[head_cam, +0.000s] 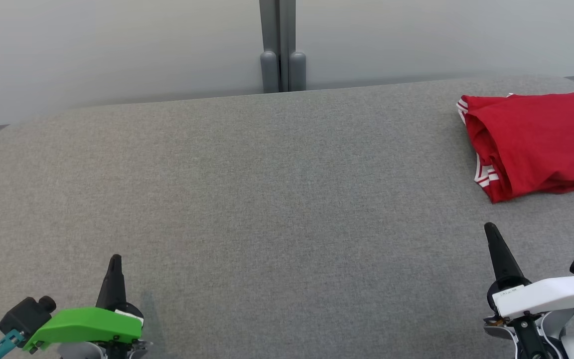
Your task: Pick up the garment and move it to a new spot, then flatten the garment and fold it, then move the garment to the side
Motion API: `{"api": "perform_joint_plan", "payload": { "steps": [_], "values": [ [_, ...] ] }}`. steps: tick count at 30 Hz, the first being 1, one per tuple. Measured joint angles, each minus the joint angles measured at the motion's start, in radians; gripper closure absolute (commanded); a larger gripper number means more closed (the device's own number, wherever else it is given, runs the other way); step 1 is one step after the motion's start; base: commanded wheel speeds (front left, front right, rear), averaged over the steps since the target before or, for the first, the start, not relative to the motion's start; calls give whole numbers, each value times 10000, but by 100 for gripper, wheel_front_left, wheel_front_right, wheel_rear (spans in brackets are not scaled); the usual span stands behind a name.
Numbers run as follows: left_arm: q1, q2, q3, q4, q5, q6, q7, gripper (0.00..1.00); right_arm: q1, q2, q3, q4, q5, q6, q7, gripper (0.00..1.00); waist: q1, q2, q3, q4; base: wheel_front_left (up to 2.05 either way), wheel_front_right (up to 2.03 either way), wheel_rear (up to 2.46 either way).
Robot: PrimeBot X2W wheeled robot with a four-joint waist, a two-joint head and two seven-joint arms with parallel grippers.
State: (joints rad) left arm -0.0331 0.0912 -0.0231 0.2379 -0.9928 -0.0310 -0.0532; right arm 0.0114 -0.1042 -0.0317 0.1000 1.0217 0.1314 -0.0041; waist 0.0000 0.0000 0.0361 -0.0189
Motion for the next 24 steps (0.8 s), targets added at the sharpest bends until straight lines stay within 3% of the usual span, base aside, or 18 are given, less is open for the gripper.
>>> {"api": "perform_joint_plan", "payload": {
  "steps": [24],
  "values": [
    [-251,-146,537,27,-2406,-370,631,100,-403,117,-178,566,2405,-4,357,100,0,0,-105,60,0,0,0]
  ]
}}
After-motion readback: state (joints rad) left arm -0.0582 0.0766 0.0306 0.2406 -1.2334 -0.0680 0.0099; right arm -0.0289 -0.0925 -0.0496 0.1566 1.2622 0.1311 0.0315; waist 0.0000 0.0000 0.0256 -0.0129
